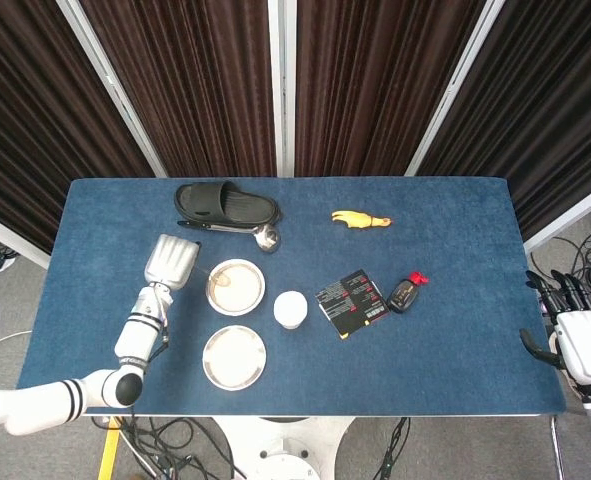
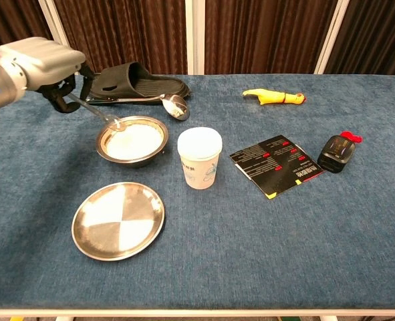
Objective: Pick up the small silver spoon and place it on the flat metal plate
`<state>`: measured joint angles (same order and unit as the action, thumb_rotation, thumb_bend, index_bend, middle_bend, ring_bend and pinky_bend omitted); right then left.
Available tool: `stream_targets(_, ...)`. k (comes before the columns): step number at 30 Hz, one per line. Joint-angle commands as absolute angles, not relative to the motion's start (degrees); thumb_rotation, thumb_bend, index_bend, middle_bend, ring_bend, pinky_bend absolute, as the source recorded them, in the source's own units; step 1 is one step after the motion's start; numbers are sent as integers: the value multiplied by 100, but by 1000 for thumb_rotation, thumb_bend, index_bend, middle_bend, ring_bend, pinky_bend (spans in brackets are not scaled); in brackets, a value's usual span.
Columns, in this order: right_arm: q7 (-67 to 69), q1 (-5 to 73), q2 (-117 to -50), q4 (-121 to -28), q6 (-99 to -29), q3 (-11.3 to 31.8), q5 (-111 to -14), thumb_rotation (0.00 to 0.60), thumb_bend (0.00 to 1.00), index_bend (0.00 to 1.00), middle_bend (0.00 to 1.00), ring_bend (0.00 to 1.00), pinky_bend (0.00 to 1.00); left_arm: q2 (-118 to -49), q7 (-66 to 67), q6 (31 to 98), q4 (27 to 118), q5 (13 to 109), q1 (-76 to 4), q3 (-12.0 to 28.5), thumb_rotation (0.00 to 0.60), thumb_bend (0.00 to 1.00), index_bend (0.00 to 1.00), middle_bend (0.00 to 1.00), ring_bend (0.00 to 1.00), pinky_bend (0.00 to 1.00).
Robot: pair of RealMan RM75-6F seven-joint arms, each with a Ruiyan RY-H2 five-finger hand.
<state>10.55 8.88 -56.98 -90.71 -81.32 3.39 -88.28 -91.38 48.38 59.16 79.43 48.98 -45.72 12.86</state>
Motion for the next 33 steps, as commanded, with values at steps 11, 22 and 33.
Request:
stream_targets(11,1099,878,-5693,-9022,-8114,345,-8783,600,262,29,211,0,36,-9803,6668,6665,7573,4089,-5139,1106,600,503,613,959,946,1000)
stream_targets(22,1156,866,-5728,-8962,-8085,335,-8749,600,262,29,211,0,36,-10180,7062,6832,7423,4017,-5275,1016,600,509,613,959,946,1000)
stream_targets(33,1195,841,-5739,-8922,-8077,321,-8732,600,262,29,211,0,36,-10291,6742,6589,7479,3815,-5270,1177,600,511,613,959,947,1000)
